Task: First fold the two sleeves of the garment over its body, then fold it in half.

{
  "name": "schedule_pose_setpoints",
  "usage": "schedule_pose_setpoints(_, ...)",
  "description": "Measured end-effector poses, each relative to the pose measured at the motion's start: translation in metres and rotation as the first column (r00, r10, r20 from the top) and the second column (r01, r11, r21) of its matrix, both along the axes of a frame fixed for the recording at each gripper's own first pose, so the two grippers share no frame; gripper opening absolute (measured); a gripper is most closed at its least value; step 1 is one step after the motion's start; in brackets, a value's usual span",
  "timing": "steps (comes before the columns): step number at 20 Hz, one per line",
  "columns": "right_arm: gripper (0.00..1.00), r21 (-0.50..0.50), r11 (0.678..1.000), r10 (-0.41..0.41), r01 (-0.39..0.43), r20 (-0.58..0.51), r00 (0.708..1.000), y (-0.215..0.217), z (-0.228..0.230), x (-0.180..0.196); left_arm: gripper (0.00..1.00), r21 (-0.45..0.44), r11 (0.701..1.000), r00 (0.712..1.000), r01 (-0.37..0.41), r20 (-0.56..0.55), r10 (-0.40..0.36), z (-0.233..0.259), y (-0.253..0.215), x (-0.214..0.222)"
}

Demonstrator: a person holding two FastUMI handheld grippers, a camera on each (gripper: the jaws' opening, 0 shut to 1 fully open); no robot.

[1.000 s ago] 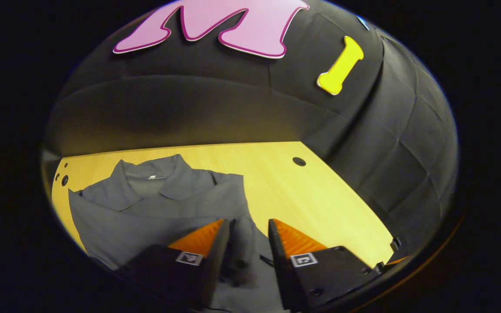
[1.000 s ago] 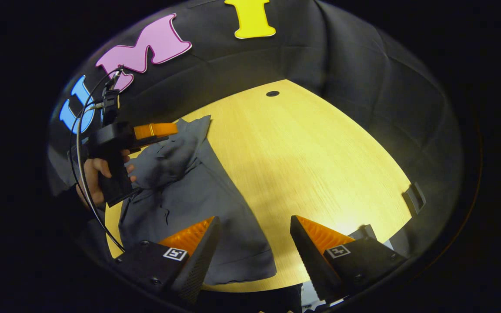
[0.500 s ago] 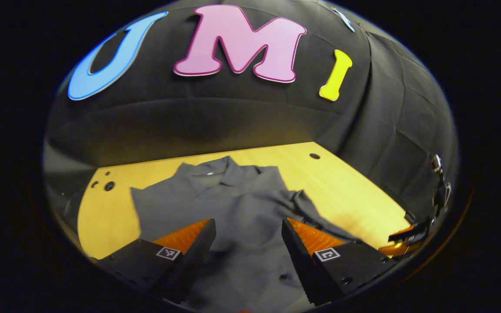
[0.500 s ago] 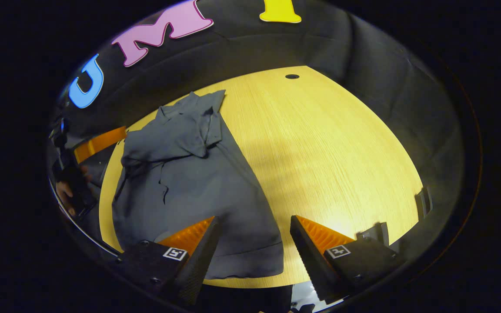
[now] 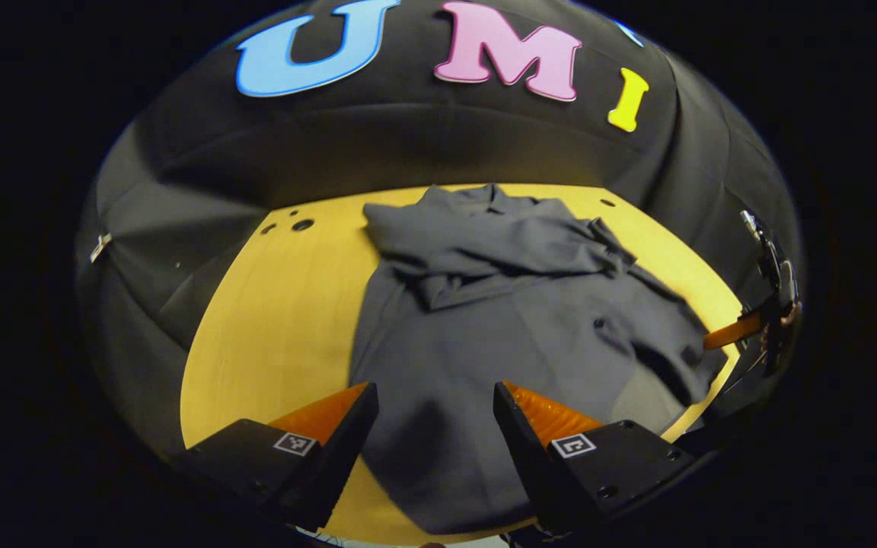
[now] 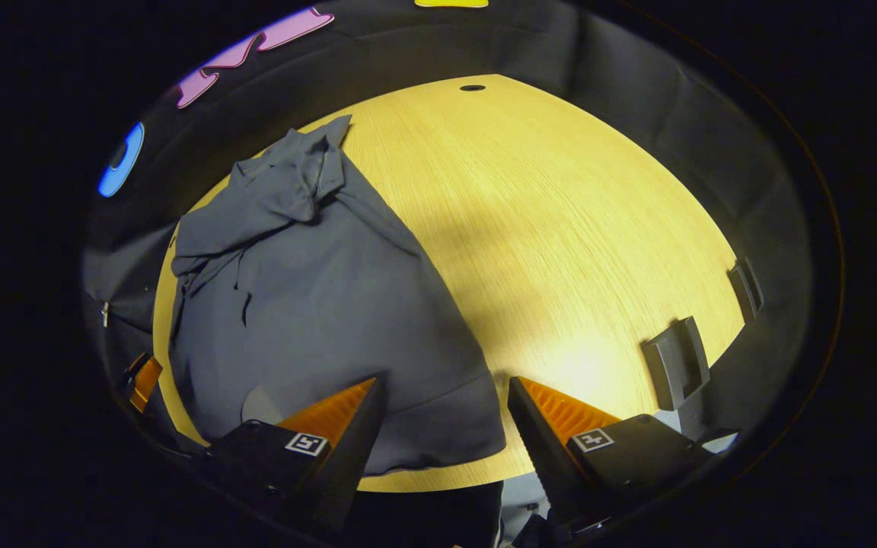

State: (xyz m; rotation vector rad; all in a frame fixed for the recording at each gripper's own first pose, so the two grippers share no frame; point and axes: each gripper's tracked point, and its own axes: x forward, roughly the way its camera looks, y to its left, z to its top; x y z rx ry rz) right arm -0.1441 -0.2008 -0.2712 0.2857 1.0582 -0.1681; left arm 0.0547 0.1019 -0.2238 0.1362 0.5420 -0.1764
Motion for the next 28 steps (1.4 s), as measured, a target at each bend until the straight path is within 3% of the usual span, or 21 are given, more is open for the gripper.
schedule_pose_setpoints(5,1.0,-0.081,0.997,0.01,-0.011,-0.012,1.0,0.007,-0.012,-0.006,0.96,0.007,0.996,0.995,-0.084,-0.056,0.084,-0.046,0.024,-0.025)
schedule_pose_setpoints(9,1.0,-0.117,0.992,0.035,-0.039,-0.032,0.999,0.017,-0.015,-0.007,0.96,-0.024,0.995,0.989,-0.1,-0.11,0.097,-0.069,0.022,-0.035)
schedule_pose_setpoints(14,0.97,-0.114,0.992,0.041,-0.045,-0.037,0.998,0.037,-0.014,-0.005,0.97,0.026,0.996,0.989,-0.091,-0.114,0.093,-0.078,0.016,-0.038)
schedule_pose_setpoints(17,0.75,-0.114,0.991,0.059,-0.063,-0.039,0.998,0.051,-0.014,0.0,0.96,0.025,0.997,0.989,-0.068,-0.132,0.071,-0.079,0.007,-0.038)
schedule_pose_setpoints(18,0.68,-0.115,0.991,0.069,-0.073,-0.04,0.997,0.055,-0.013,0.001,0.81,0.029,0.998,0.989,-0.058,-0.136,0.061,-0.079,0.004,-0.038)
schedule_pose_setpoints(19,0.53,-0.118,0.99,0.079,-0.083,-0.038,0.996,0.058,-0.014,0.003,0.7,0.032,0.998,0.989,-0.048,-0.137,0.052,-0.078,0.0,-0.038)
schedule_pose_setpoints(20,0.33,-0.119,0.989,0.086,-0.09,-0.038,0.996,0.06,-0.014,0.004,0.67,0.035,0.999,0.99,-0.034,-0.134,0.038,-0.079,-0.004,-0.038)
schedule_pose_setpoints(21,0.37,-0.121,0.989,0.087,-0.091,-0.037,0.996,0.062,-0.013,0.006,0.7,0.039,0.999,0.991,-0.021,-0.132,0.026,-0.078,-0.007,-0.038)
schedule_pose_setpoints(22,0.33,-0.114,0.989,0.086,-0.09,-0.038,0.996,0.063,-0.013,0.007,0.53,0.044,0.999,0.991,-0.013,-0.132,0.018,-0.079,-0.008,-0.039)
schedule_pose_setpoints(25,0.14,-0.097,0.989,0.11,-0.113,-0.031,0.993,0.067,-0.013,0.011,0.37,0.017,1.0,0.989,-0.012,-0.148,0.015,-0.077,-0.016,-0.038)
schedule_pose_setpoints(26,0.12,-0.09,0.987,0.131,-0.133,-0.027,0.991,0.068,-0.012,0.012,0.23,0.006,0.999,0.987,-0.034,-0.155,0.035,-0.078,-0.016,-0.033)
schedule_pose_setpoints(28,0.07,-0.063,0.987,0.148,-0.15,-0.025,0.989,0.07,-0.012,0.016,0.1,-0.042,0.997,0.984,-0.064,-0.168,0.056,-0.075,-0.021,-0.031)
